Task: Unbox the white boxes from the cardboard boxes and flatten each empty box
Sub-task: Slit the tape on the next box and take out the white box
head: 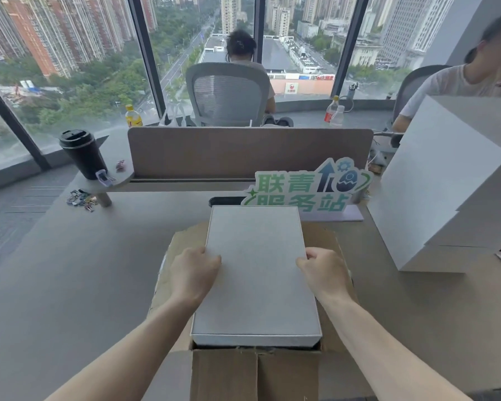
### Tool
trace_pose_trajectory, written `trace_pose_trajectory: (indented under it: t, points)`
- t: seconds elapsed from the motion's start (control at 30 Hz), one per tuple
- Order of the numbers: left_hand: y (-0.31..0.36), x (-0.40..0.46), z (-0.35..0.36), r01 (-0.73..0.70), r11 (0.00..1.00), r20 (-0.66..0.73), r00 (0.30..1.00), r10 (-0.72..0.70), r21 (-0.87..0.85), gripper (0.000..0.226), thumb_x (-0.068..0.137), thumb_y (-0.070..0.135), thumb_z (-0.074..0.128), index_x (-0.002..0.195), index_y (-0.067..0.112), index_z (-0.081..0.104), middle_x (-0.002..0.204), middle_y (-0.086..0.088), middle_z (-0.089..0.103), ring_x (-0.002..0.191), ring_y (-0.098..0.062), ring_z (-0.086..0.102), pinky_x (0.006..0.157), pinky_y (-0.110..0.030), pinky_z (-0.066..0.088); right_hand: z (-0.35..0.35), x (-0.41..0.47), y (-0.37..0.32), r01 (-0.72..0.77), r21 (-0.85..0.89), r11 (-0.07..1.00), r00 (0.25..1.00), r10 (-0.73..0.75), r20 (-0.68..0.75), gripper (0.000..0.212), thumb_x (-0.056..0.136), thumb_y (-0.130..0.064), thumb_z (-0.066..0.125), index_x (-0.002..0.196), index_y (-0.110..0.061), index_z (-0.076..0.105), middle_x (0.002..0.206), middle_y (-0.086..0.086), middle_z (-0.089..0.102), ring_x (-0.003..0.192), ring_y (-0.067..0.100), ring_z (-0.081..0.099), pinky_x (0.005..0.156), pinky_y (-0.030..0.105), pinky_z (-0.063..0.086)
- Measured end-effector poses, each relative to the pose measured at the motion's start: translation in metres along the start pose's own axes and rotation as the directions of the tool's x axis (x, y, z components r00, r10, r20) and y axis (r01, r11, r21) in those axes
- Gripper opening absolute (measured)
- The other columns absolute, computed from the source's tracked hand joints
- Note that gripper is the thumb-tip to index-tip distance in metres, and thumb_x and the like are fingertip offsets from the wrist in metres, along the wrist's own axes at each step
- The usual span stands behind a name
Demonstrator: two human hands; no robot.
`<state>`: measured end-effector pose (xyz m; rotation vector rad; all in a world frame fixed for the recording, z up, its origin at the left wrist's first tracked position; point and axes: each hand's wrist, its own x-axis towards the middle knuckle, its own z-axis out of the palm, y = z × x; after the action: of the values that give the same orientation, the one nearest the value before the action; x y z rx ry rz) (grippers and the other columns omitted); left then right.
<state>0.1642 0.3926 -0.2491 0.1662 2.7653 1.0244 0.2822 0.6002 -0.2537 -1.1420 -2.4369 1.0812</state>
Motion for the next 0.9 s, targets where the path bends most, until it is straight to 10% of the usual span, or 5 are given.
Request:
trace_pose_trajectory:
  t: [0.3, 0.57, 0.9]
  points:
    - [0.063, 0.007, -0.055, -0.214, 0.962, -0.127, 0.973, 0.194, -0.17, 0.014, 0.079, 0.028, 0.063, 0.07, 0.02, 0.07, 0.062, -0.001, 0.067, 0.068, -0.023, 0.063, 0.069, -0.035, 0.054, -0.063, 0.008, -0.053, 0.115, 0.007, 0.993, 0.969, -0.111, -0.223, 0.02, 0.082, -0.03, 0.068, 0.083, -0.012, 0.074, 0.075, 0.004, 0.073, 0.075, 0.028, 0.067, 0.065, 0.035, 0.053]
    - [0.194, 0.002, -0.093, -0.42, 0.849, -0.298, 0.895, 0.331, -0.32, 0.021, 0.079, 0.03, 0.07, 0.098, 0.028, 0.078, 0.081, 0.009, 0.075, 0.084, -0.014, 0.069, 0.079, -0.027, 0.054, -0.182, 0.03, -0.1, 0.197, 0.087, 0.976, 0.869, -0.133, -0.477, 0.022, 0.079, -0.032, 0.069, 0.093, -0.018, 0.077, 0.083, 0.0, 0.075, 0.083, 0.026, 0.067, 0.075, 0.036, 0.053]
    - [0.42, -0.016, -0.04, -0.596, 0.729, -0.427, 0.786, 0.447, -0.335, 0.019, 0.072, 0.026, 0.067, 0.08, 0.012, 0.077, 0.068, -0.007, 0.067, 0.06, -0.021, 0.053, 0.064, -0.029, 0.052, -0.405, 0.132, -0.059, 0.319, 0.227, 0.92, 0.808, -0.139, -0.573, 0.03, 0.065, -0.028, 0.074, 0.089, -0.01, 0.069, 0.057, -0.01, 0.054, 0.054, 0.018, 0.052, 0.057, 0.027, 0.041]
